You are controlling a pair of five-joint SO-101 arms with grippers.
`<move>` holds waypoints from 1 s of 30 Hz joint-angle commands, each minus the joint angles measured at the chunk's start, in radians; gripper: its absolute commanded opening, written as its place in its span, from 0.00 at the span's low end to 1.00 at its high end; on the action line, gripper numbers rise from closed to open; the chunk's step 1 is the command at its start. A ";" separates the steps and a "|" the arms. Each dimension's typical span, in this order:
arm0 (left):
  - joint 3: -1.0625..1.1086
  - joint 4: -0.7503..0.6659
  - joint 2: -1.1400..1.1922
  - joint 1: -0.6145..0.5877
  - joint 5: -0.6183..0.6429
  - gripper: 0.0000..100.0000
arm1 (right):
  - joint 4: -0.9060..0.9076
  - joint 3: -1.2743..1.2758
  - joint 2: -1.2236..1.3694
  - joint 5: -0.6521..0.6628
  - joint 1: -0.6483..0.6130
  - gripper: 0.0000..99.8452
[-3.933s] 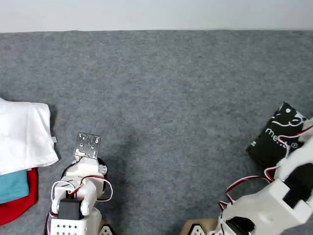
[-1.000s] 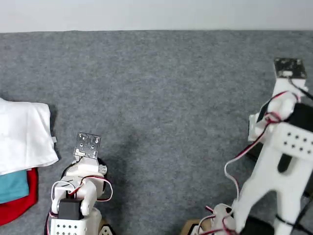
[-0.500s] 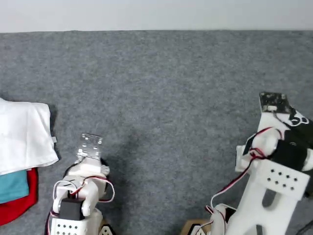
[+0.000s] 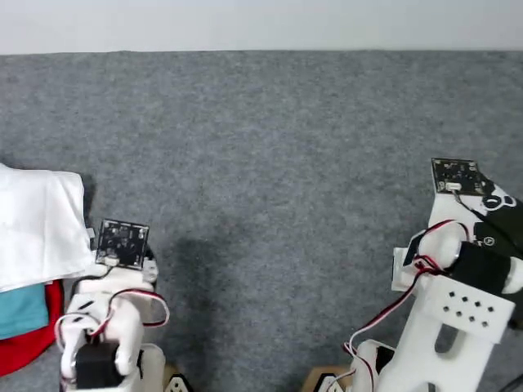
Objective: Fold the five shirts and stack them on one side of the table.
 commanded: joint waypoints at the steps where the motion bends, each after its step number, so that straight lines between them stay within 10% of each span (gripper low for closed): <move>1: -0.099 0.034 0.006 -0.060 -0.092 0.01 | 0.038 -0.003 0.010 -0.003 -0.007 0.01; 10: -0.360 0.048 0.170 -0.094 -0.118 0.01 | 0.024 -0.003 0.010 -0.003 -0.007 0.01; 19: -0.845 0.439 0.781 -0.095 -0.126 0.01 | 0.027 -0.003 0.010 -0.003 -0.007 0.01; 30: -0.970 0.341 1.366 -0.356 -0.420 0.01 | 0.033 -0.003 0.010 -0.008 -0.007 0.01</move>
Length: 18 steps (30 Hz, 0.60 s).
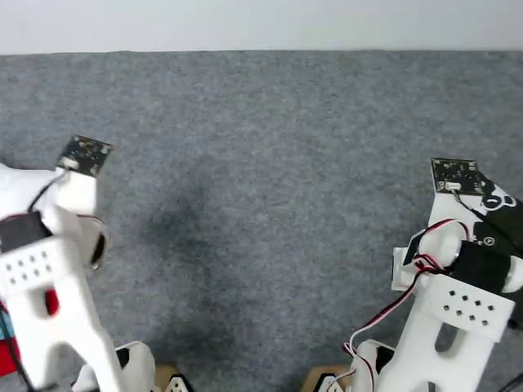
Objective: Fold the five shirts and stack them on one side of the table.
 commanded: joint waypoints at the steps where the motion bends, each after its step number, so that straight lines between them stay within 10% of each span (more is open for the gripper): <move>1: -0.090 -0.048 0.129 -0.064 -0.092 0.02 | 0.033 -0.003 0.007 -0.008 -0.007 0.01; 7: -0.150 -0.048 0.324 -0.167 -0.140 0.27 | 0.033 -0.003 0.007 -0.008 -0.007 0.01; 18: -0.283 -0.192 0.675 -0.219 -0.141 0.28 | 0.035 -0.003 0.007 -0.006 -0.007 0.01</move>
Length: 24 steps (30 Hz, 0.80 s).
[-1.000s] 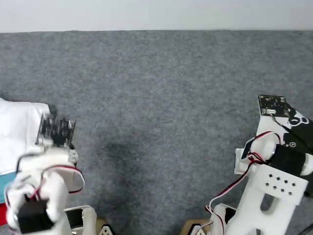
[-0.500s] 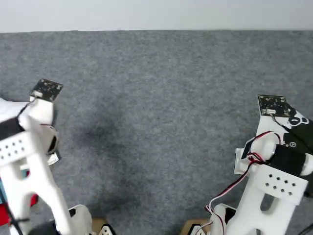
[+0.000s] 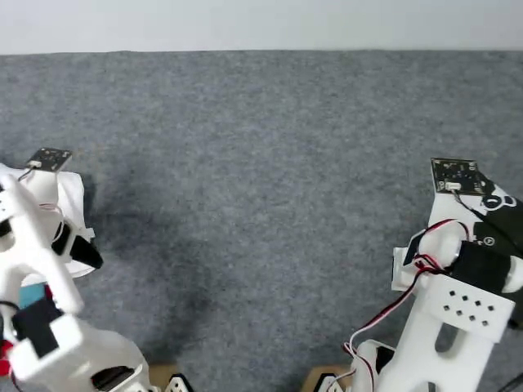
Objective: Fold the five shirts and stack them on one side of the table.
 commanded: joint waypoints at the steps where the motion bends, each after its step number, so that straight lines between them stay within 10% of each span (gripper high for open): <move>1: -0.067 -0.057 0.063 -0.003 -0.009 0.28 | 0.035 -0.003 0.007 -0.006 -0.007 0.01; 24: -0.090 -0.009 0.115 0.184 -0.006 0.00 | 0.027 -0.003 0.007 -0.005 -0.007 0.01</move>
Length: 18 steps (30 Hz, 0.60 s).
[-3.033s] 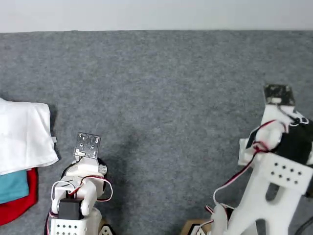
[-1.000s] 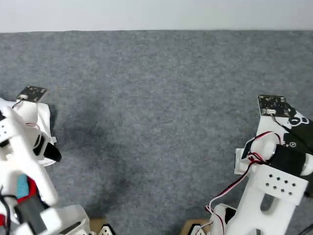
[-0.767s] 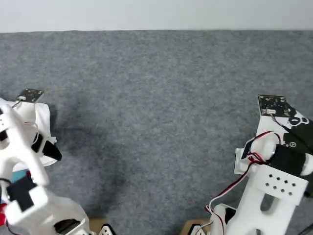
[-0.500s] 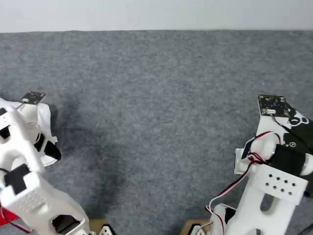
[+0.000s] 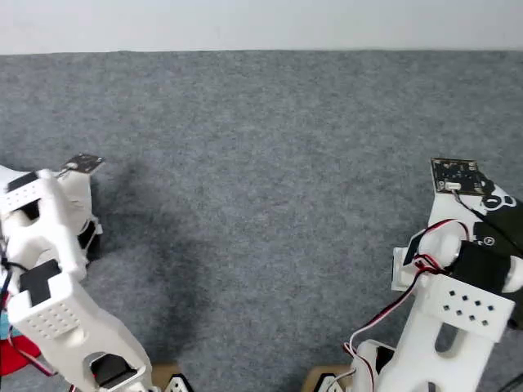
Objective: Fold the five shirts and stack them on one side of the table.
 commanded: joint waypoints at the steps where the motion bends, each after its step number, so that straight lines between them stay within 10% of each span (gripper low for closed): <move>1: -0.021 0.081 -0.189 0.061 -0.003 0.00 | 0.027 -0.003 0.004 -0.005 -0.007 0.01; 18: -0.054 0.130 -1.042 0.580 0.416 0.00 | 0.035 -0.008 -0.002 -0.003 -0.007 0.01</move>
